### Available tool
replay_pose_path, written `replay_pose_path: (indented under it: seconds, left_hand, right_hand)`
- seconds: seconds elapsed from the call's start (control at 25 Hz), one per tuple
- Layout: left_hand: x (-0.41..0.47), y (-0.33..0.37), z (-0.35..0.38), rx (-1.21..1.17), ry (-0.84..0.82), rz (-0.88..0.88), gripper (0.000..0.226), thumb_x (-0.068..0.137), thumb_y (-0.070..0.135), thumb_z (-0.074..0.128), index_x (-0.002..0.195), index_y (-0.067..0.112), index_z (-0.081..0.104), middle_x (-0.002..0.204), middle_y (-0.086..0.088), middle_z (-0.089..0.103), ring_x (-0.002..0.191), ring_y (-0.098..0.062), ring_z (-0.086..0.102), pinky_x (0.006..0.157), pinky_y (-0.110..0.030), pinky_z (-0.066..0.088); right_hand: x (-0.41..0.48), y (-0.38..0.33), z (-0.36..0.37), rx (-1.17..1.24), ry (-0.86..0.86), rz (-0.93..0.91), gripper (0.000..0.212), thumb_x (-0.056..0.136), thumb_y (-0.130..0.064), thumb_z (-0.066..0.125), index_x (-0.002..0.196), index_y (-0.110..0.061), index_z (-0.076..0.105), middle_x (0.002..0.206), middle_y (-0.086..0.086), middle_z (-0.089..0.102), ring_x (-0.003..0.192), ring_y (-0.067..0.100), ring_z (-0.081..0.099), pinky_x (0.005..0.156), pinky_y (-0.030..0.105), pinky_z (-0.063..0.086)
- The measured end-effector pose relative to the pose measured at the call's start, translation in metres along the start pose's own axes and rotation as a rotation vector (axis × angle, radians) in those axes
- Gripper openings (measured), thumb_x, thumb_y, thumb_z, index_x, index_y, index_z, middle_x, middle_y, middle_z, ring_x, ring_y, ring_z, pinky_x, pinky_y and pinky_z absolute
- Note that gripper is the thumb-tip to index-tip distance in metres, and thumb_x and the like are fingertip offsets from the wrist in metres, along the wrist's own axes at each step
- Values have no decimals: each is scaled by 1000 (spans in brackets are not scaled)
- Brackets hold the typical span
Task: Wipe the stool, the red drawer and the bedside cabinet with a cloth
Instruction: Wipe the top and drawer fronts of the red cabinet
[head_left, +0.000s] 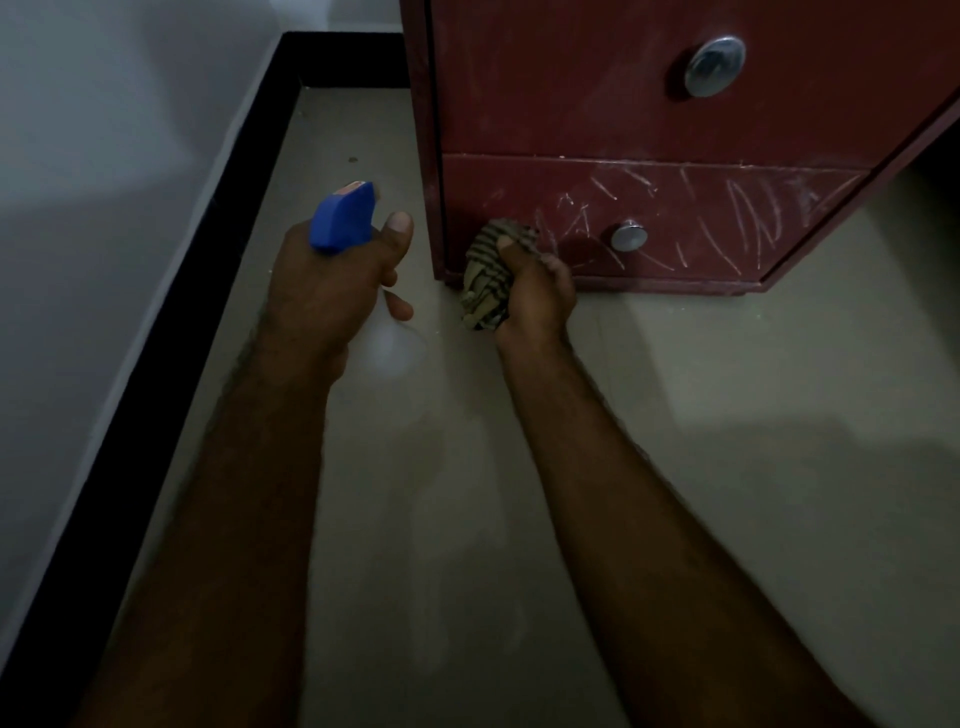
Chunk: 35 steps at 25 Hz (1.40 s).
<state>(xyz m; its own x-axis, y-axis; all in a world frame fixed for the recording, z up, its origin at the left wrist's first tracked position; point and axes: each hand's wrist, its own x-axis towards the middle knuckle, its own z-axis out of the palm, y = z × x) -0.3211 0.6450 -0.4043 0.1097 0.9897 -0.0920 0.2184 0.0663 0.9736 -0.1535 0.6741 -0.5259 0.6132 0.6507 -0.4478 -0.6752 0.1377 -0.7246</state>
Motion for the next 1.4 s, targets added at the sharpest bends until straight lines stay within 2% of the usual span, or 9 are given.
replay_pose_path:
  seconds: [0.08,0.24,0.4,0.56,0.76,0.92,1.08,1.24,1.4]
  left_hand:
    - [-1,1,0,6,1,2,16,93,42,69,99,40,55,90,-4,62,69,-26,69,87,-58,59]
    - [-4,2,0,28,0,-4,18,94,42,68,97,43,51,93,-5,63,70,-25,70,87,-55,60]
    - [-3,5,0,28,3,-8,16,95,41,67,94,42,51,93,-4,62,71,-23,69,90,-54,59]
    - [-6,6,1,33,-5,-9,17,95,41,67,92,43,50,93,-5,62,73,-26,70,87,-55,59]
    - [-5,8,0,38,-1,-2,15,95,40,66,92,40,51,89,-2,61,70,-21,68,89,-56,58]
    - [-6,7,1,41,-2,-17,15,95,41,66,93,41,52,90,-2,62,69,-21,69,89,-55,59]
    - [-6,7,2,48,4,-14,15,95,42,67,94,42,52,94,-3,63,71,-22,70,89,-54,59]
    - [-8,7,2,37,-2,-8,15,94,42,68,95,43,53,94,-4,62,71,-24,70,85,-56,60]
    - [-8,10,4,19,-12,2,15,95,40,68,93,41,53,92,-4,62,72,-27,69,85,-58,59]
  right_hand:
    - [2,-3,-4,19,-21,-40,53,77,0,87,124,-2,62,115,20,74,102,40,74,83,54,64]
    - [7,9,-10,-21,72,37,43,78,3,83,118,9,68,111,28,74,98,45,74,74,53,65]
    - [11,3,-16,34,23,-48,50,78,2,86,123,-3,63,116,21,74,100,39,75,82,54,64]
    - [16,10,-24,-6,95,33,41,80,3,82,117,10,66,110,29,74,87,39,75,70,46,64]
    - [22,7,-28,21,77,-55,51,78,2,85,123,3,63,113,22,75,100,41,74,80,53,64]
    - [25,9,-30,-17,121,6,50,77,1,85,123,8,65,109,23,75,94,40,76,63,40,64]
    - [24,4,-32,39,82,-91,54,78,3,85,126,3,61,114,22,74,98,39,75,77,48,65]
    - [30,6,-37,-1,129,-4,44,75,2,84,115,11,67,105,27,75,75,35,75,54,39,61]
    - [32,-3,-40,67,70,-91,58,74,0,80,128,5,60,116,26,73,97,42,75,76,50,65]
